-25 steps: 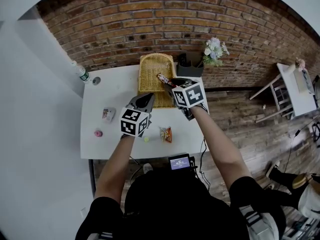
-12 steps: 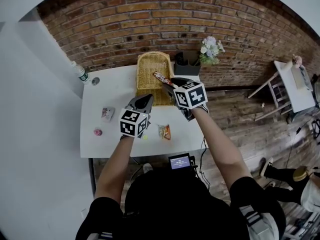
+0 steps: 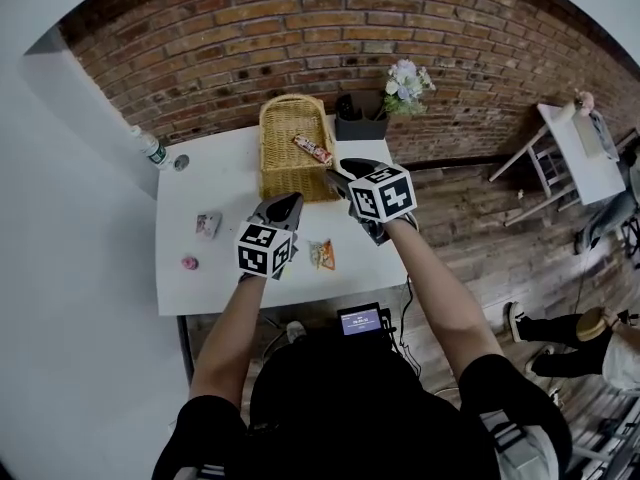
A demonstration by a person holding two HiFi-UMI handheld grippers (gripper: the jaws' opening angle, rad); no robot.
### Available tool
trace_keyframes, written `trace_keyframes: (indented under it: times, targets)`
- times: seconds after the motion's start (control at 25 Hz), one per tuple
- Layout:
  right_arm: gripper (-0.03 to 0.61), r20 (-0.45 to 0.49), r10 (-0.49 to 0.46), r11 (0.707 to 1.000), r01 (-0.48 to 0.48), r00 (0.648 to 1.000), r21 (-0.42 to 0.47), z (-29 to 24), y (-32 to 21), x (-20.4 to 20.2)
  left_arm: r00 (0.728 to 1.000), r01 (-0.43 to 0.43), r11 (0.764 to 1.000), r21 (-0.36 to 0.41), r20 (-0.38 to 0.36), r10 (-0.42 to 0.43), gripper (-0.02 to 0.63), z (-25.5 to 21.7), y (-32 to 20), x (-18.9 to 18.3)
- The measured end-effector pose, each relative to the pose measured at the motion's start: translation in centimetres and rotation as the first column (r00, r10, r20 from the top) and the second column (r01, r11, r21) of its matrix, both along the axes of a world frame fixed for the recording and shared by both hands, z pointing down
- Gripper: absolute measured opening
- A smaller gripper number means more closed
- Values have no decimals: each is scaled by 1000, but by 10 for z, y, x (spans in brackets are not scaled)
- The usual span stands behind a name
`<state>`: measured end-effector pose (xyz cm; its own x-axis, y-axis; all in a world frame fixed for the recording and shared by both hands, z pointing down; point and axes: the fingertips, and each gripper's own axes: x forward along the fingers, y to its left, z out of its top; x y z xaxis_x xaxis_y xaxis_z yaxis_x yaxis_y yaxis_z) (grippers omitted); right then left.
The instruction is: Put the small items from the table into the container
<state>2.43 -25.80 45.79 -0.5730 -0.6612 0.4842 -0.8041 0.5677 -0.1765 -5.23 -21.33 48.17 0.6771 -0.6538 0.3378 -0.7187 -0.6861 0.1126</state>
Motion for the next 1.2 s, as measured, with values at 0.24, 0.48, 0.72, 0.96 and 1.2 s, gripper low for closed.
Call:
trace_keyframes:
  times: [0.24,0.48,0.72,0.96,1.2]
  targets:
    - [58,15,28,999,-28,1000,-23,25,21,11,1000,-22,999,-33,5,22,9,16,13,6]
    - [20,26,10,999,-8,1000,-52,48,44,11,999,-32,998,-58,-4,32,9,27,25,7]
    - [14,38,-18,998,20,999,-61,64,63,5,1000,-20,997,-79,-15,19,9,40,37,1]
    - [14,53,-39,996,43,998,-77,81,81,-2,1000,-7,995,-101,-29,4,9,50,46,-8]
    - [14,71,-51,993,58,996,-102,94,96,-6,999,5,994,-113,-37,-9,9,57,52,-12]
